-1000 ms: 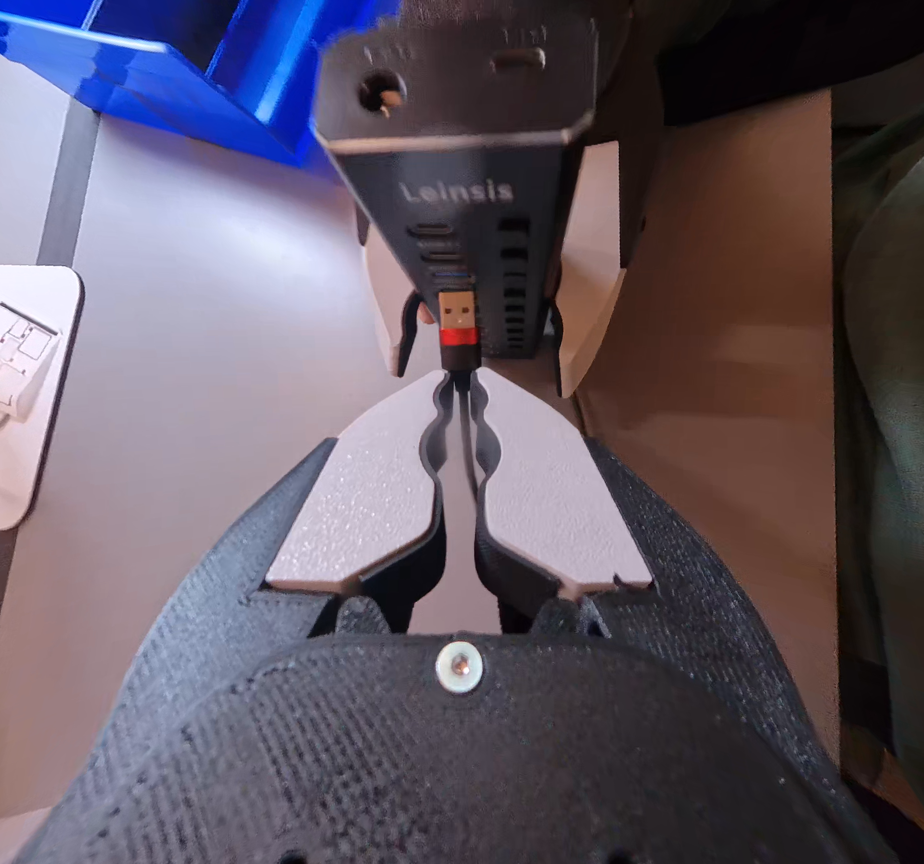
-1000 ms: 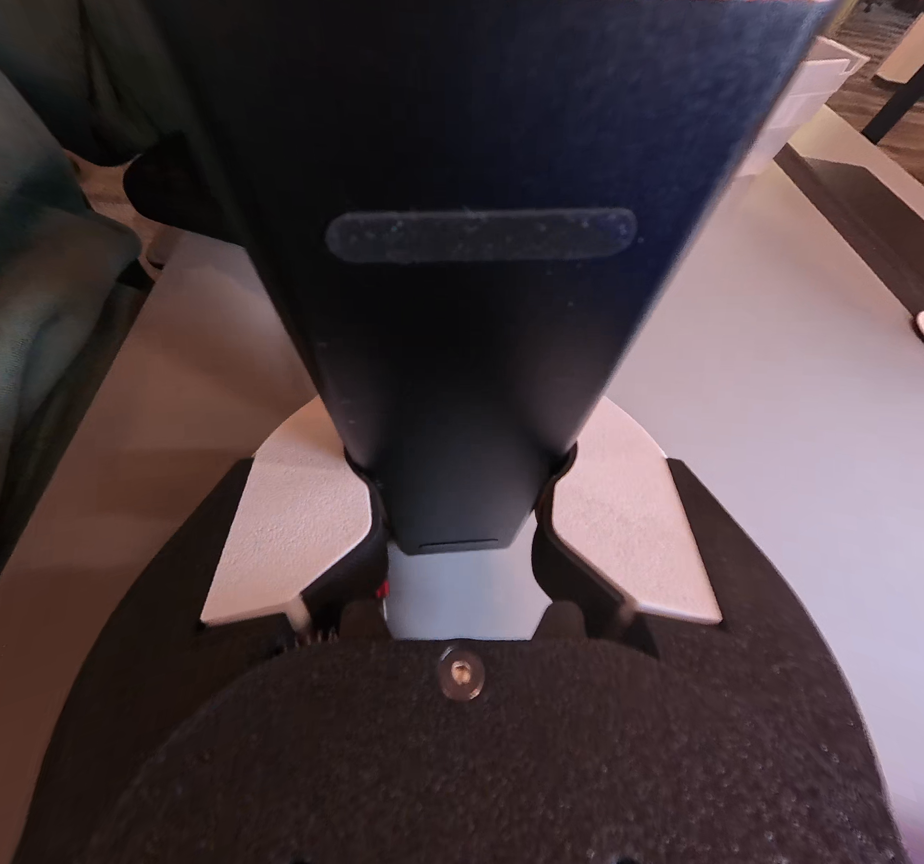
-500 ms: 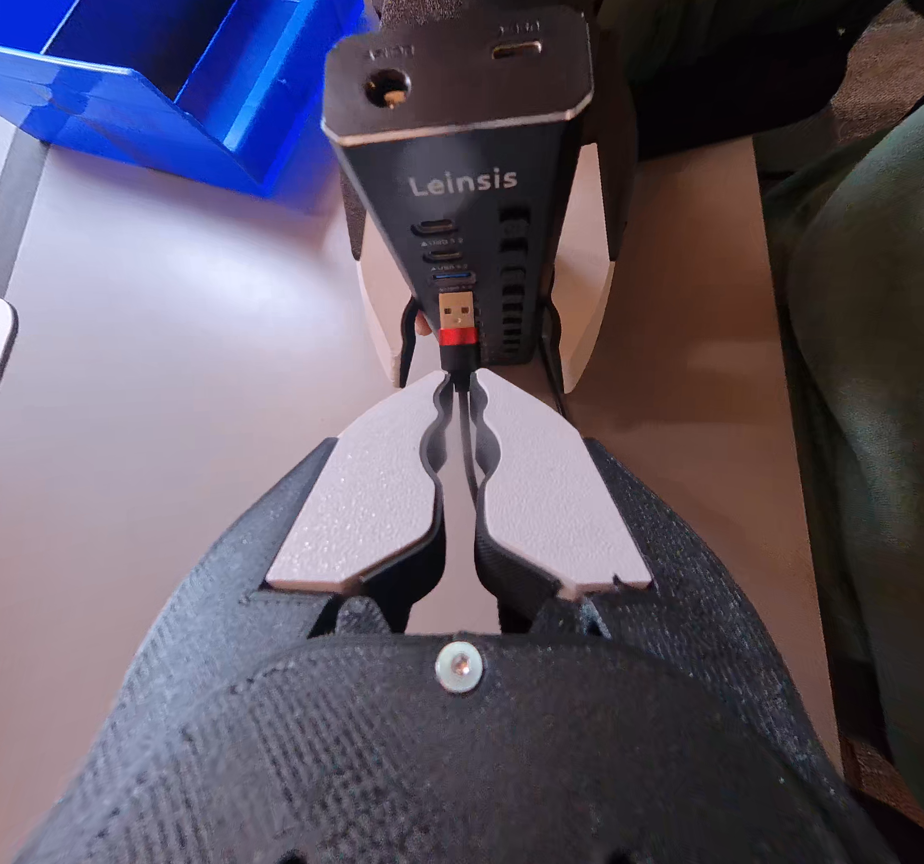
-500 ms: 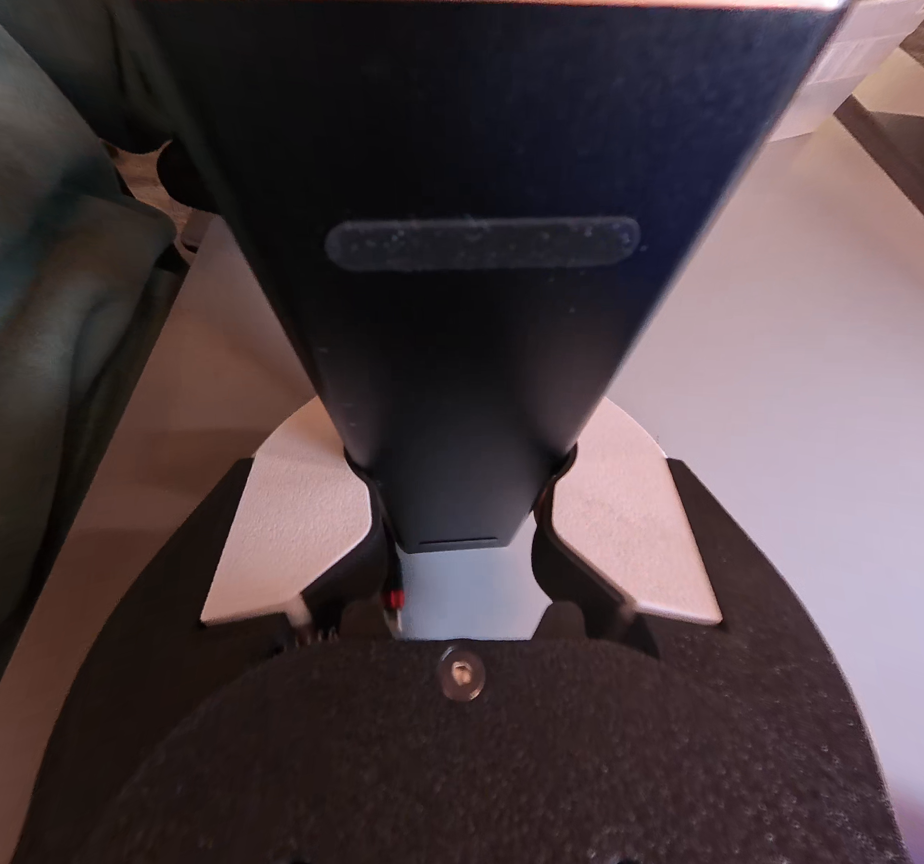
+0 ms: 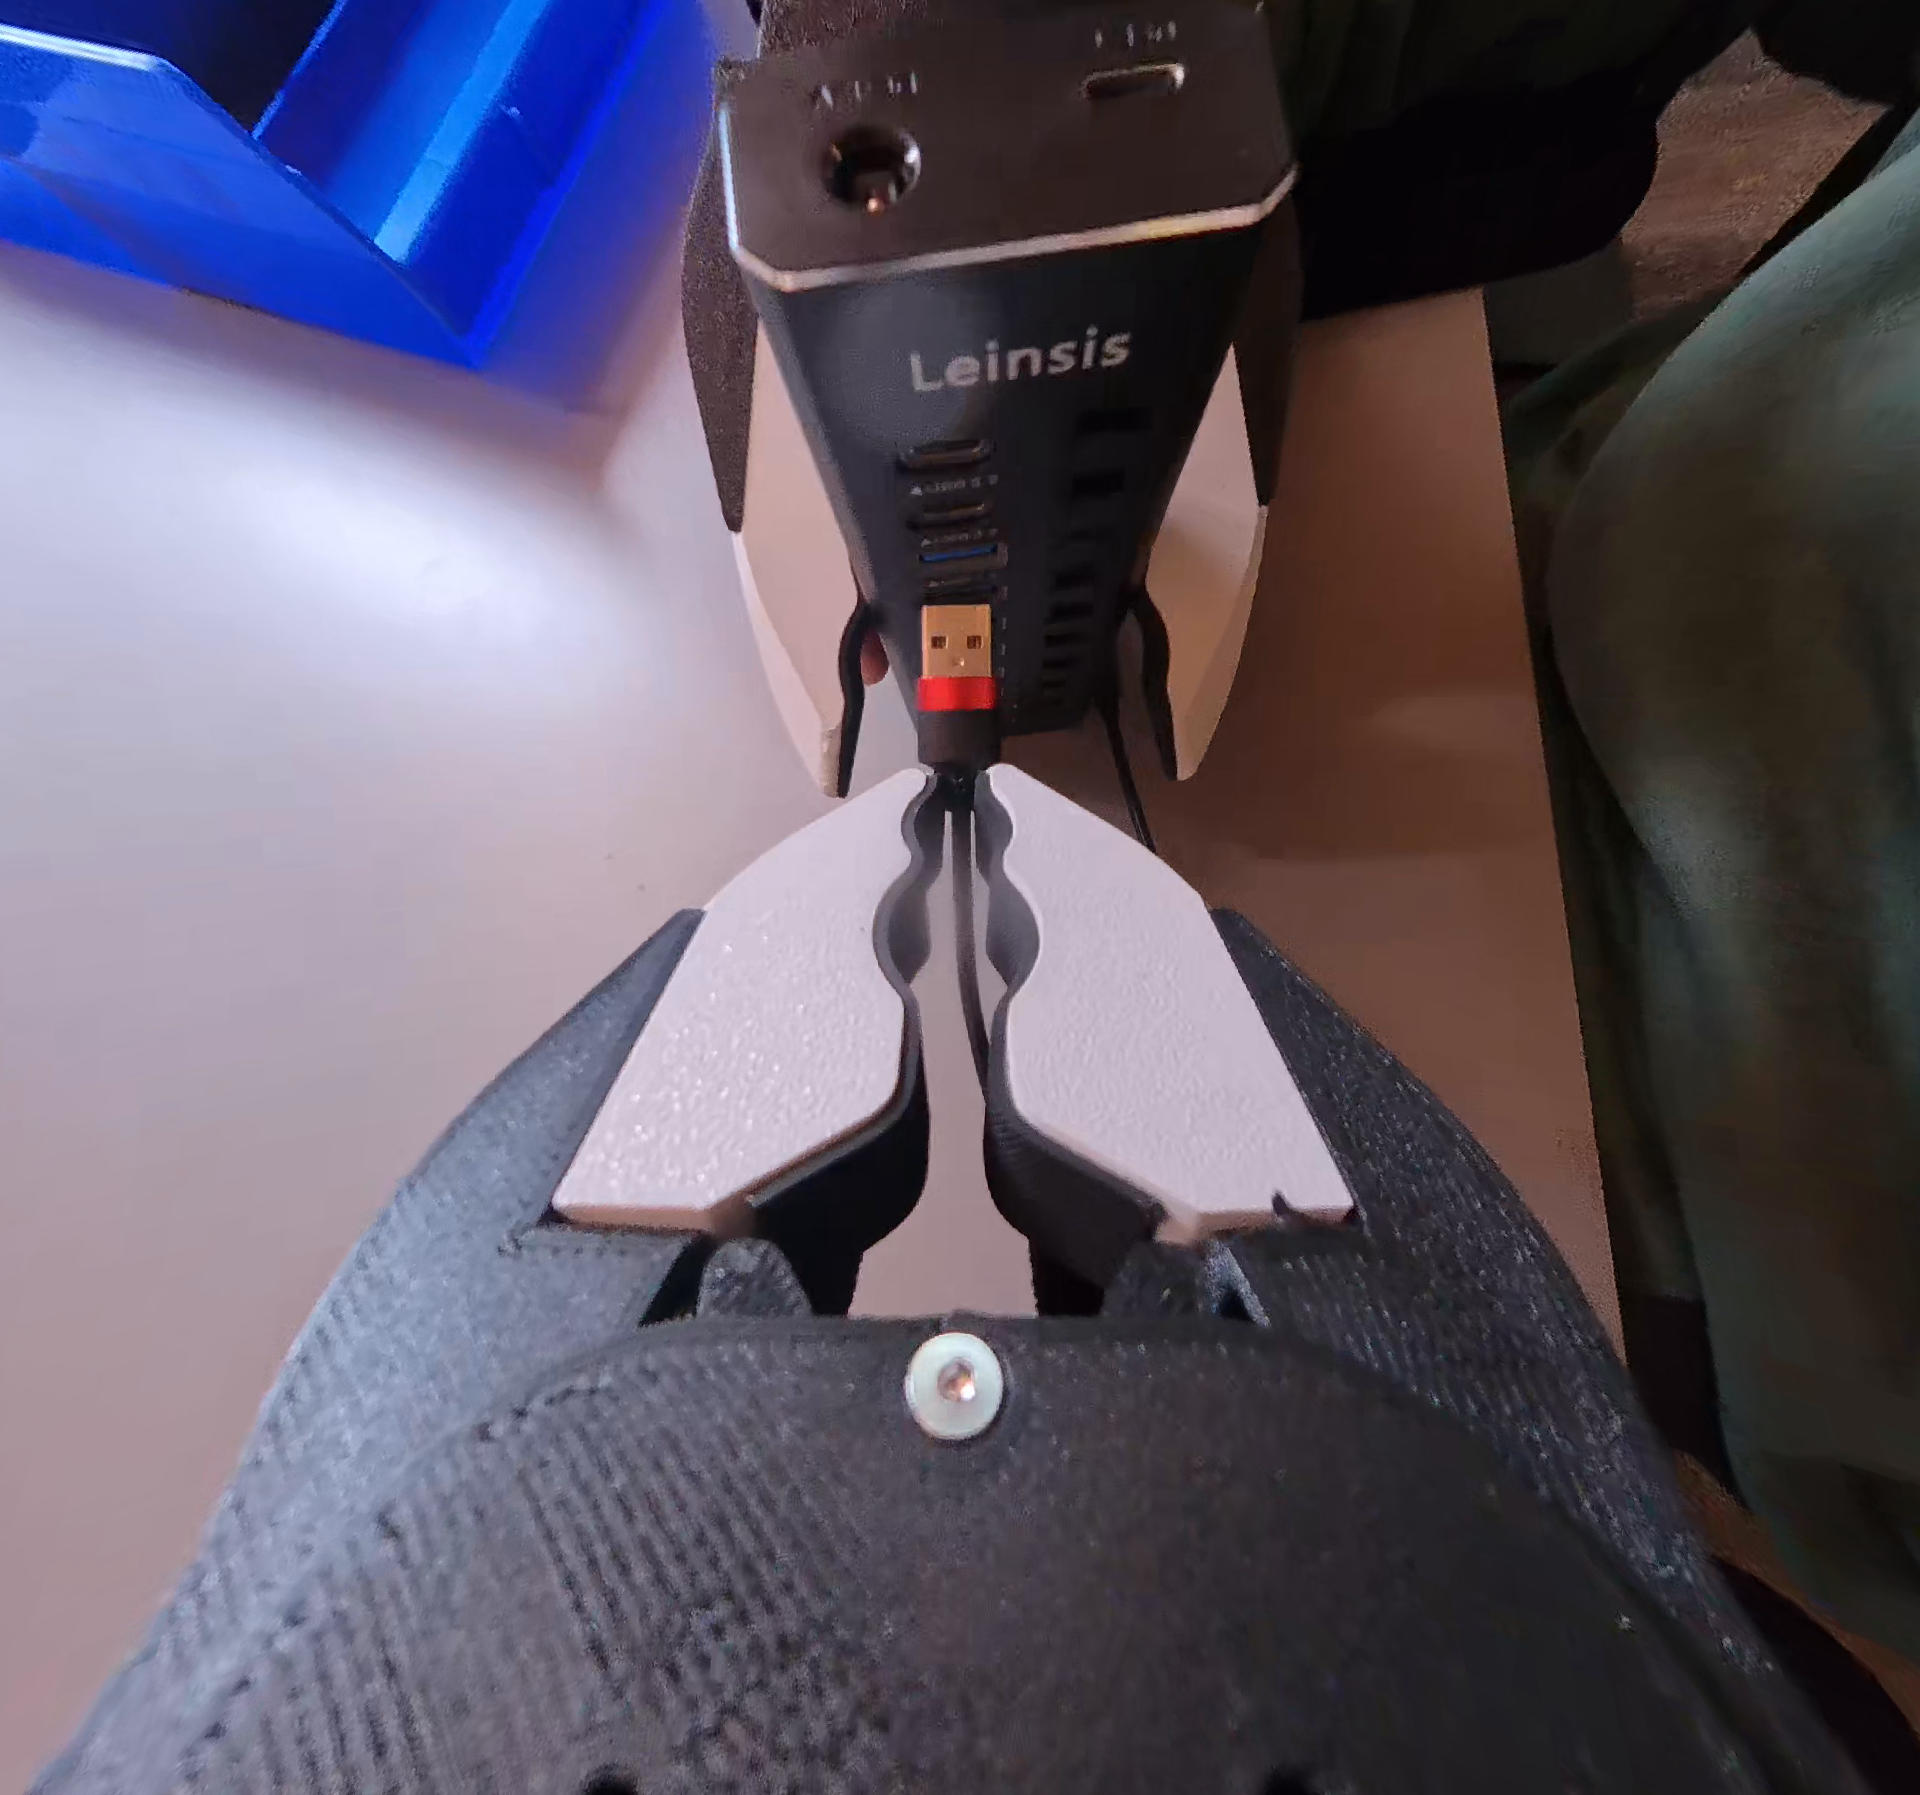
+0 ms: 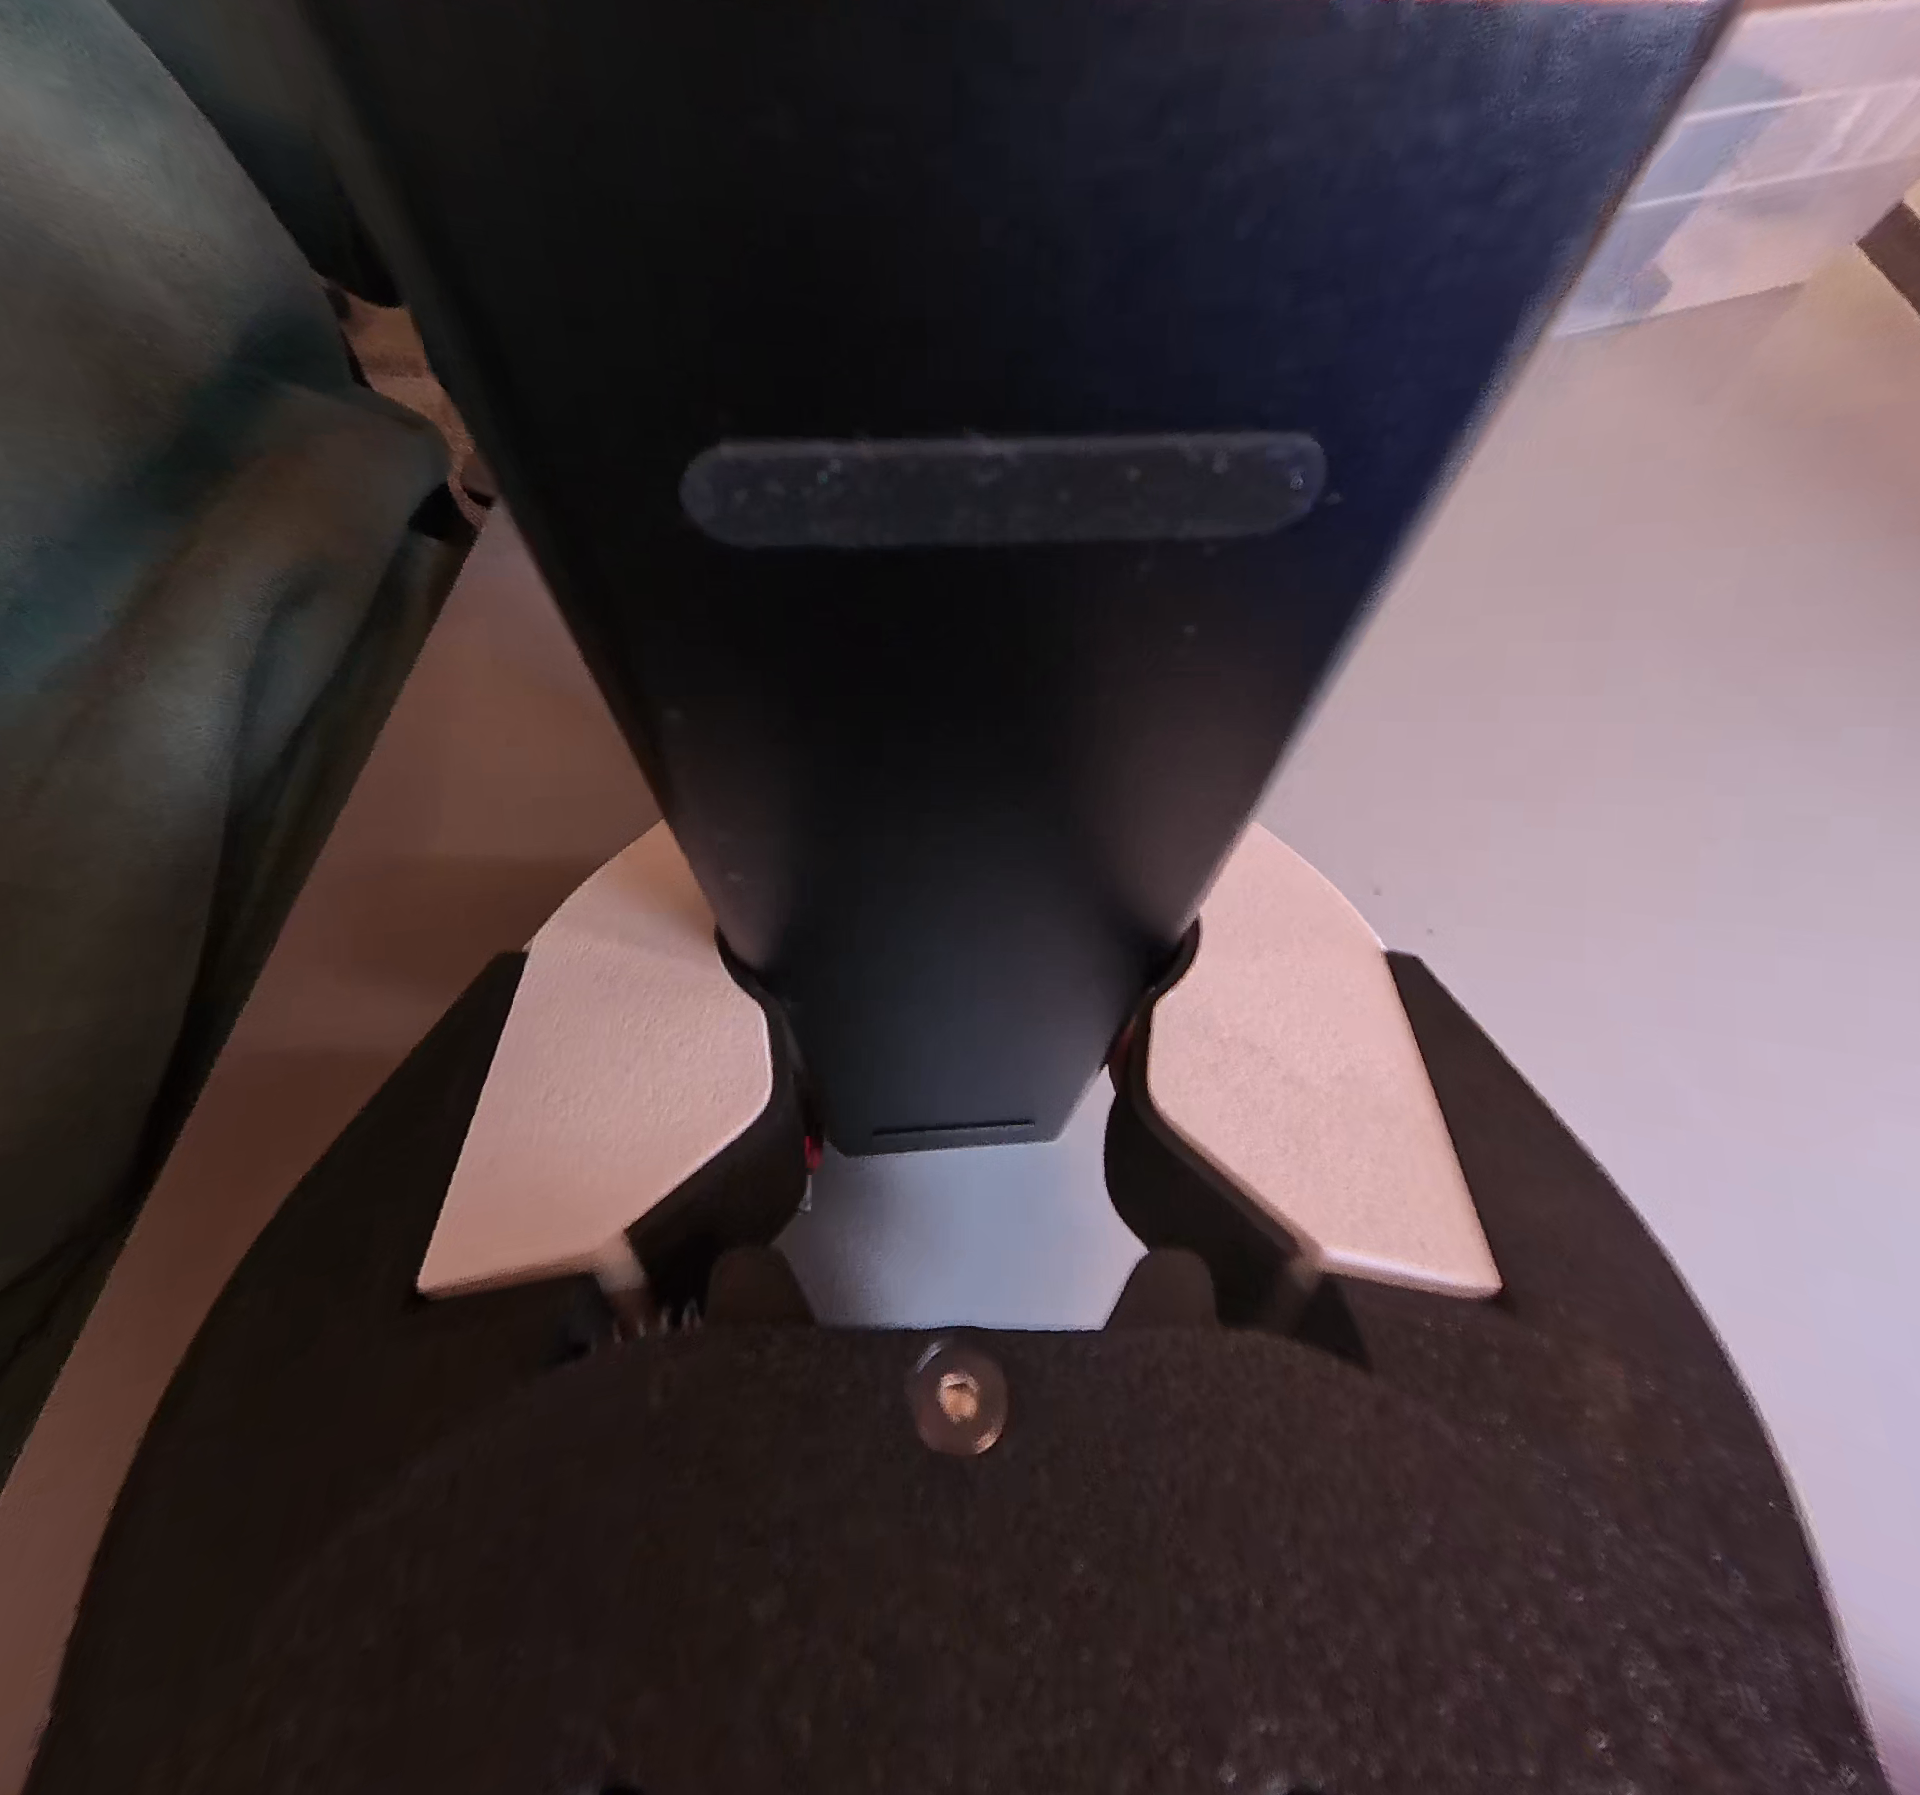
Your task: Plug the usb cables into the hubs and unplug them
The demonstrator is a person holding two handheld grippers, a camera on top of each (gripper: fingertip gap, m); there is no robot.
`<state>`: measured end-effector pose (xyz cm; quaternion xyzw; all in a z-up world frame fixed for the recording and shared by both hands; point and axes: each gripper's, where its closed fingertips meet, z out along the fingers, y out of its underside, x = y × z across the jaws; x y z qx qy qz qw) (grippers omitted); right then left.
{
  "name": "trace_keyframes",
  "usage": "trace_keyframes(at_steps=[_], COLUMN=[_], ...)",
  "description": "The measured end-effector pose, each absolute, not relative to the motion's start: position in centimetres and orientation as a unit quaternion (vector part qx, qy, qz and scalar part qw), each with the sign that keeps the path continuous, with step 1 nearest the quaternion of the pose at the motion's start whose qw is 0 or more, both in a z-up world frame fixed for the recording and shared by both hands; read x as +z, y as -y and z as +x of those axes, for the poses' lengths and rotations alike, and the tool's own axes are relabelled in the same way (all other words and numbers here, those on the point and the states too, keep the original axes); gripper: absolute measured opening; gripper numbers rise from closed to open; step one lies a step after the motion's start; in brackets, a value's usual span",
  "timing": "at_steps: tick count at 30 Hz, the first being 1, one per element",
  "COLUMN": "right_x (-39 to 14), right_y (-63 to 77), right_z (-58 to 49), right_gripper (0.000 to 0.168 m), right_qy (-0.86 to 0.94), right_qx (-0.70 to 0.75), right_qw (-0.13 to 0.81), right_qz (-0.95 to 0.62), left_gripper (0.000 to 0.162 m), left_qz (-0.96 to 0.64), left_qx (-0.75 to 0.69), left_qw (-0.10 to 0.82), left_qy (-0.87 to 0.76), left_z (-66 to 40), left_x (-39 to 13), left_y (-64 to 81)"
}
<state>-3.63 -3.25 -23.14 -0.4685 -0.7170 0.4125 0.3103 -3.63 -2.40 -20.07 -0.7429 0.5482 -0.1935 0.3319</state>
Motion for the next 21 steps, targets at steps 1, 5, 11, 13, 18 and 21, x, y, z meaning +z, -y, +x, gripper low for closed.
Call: trace_keyframes(at_steps=[1,5,11,13,18,21], right_x=[-23.20,-23.46,-23.51,-23.51,-23.47,-23.44], right_y=[3.42,3.62,3.24,3.22,3.63,3.61], right_z=[-3.65,-3.73,-3.80,-3.84,-4.02,-4.03], right_gripper=[0.071,0.072,0.072,0.071,0.071,0.071], right_qy=[0.720,0.722,0.722,0.722,0.724,0.723], right_qx=[0.412,0.411,0.397,0.394,0.398,0.396], right_qw=[0.310,0.305,0.310,0.310,0.309,0.309], right_qz=[-0.466,-0.465,-0.475,-0.477,-0.472,-0.474], left_gripper=[0.006,0.006,0.005,0.005,0.005,0.005], left_qz=[-0.743,-0.746,-0.751,-0.753,-0.758,-0.757], left_qx=[-0.194,-0.188,-0.186,-0.177,-0.137,-0.138], left_qw=[0.327,0.317,0.315,0.313,0.290,0.285], left_qy=[-0.551,-0.555,-0.550,-0.551,-0.567,-0.572], left_z=[-3.63,-3.72,-3.65,-3.70,-3.99,-3.98], left_x=[-20.13,-20.25,-19.95,-19.93,-20.41,-20.28], left_y=[2.55,2.77,2.83,2.85,3.04,3.14])
